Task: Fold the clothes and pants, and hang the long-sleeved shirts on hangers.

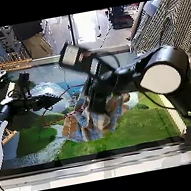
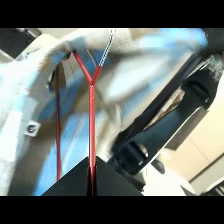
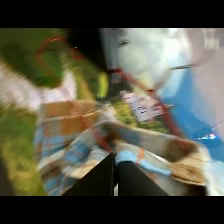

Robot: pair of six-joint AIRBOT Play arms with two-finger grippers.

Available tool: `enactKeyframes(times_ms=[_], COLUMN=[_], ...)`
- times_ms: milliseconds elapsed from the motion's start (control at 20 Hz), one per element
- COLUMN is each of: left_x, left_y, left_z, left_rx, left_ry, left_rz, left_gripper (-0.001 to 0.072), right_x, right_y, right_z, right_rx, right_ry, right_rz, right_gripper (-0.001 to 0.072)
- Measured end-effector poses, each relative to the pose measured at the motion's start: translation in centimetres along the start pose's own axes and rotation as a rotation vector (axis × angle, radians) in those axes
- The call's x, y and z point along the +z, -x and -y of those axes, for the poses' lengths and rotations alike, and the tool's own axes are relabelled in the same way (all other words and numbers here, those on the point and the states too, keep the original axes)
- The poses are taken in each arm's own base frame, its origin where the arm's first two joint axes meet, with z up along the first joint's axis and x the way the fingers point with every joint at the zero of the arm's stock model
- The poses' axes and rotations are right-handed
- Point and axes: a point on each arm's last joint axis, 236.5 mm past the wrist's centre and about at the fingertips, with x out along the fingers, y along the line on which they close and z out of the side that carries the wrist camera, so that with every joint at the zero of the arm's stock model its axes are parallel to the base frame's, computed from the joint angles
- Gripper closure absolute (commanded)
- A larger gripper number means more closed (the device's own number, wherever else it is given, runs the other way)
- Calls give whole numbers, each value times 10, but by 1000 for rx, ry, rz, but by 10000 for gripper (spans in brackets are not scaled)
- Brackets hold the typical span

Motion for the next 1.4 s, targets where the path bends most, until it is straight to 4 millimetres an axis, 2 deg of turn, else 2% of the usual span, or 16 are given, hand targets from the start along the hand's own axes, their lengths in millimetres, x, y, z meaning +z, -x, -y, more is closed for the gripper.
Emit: enactKeyframes(times_ms=[100, 200, 250, 300, 350, 400, 600, 750, 800, 900, 1100, 1150, 1200, 1300, 1350, 1400], left_x=[14, 28, 36, 44, 50, 50, 51, 47, 46, 44, 42, 42, 41, 40, 41, 41], left_y=[1, 4, 7, 10, 12, 13, 16, 15, 15, 15, 14, 14, 14, 14, 14, 14], left_z=[5, 10, 13, 16, 16, 17, 25, 26, 26, 25, 25, 25, 24, 23, 22, 20], left_rx=[-20, -37, -46, -52, -46, -48, -81, -82, -83, -83, -81, -80, -78, -75, -71, -60], left_ry=[-25, -65, -89, -114, -130, -141, -168, -171, -171, -171, -169, -169, -168, -166, -170, -167], left_rz=[59, 120, 154, 192, 218, 220, 225, 212, 205, 196, 189, 187, 185, 180, 182, 184], left_gripper=[697, 697, 697, 697, 697, 697, 697, 697, 696, 696, 697, 696, 696, 694, 655, 437], right_x=[-8, -18, -24, -30, -33, -33, -22, -30, -35, -46, -49, -46, -43, -35, -30, -30], right_y=[2, 5, 7, 8, 11, 15, 46, 66, 64, 47, -18, -34, -48, -74, -81, -86], right_z=[-32, -51, -54, -54, -52, -45, 15, 68, 80, 100, 116, 121, 124, 122, 121, 120], right_rx=[98, 158, 167, 162, 145, 110, -172, -374, -399, -413, -355, -358, -354, -333, -325, -315], right_ry=[45, 59, 54, 45, 34, 21, 0, 59, 105, 213, 388, 419, 440, 453, 445, 448], right_rz=[-51, -103, -130, -158, -173, -176, -119, -149, -173, -239, -260, -247, -231, -177, -149, -144], right_gripper=[675, 671, 572, 421, 321, 237, 233, 235, 233, 225, 229, 269, 367, 634, 674, 675])
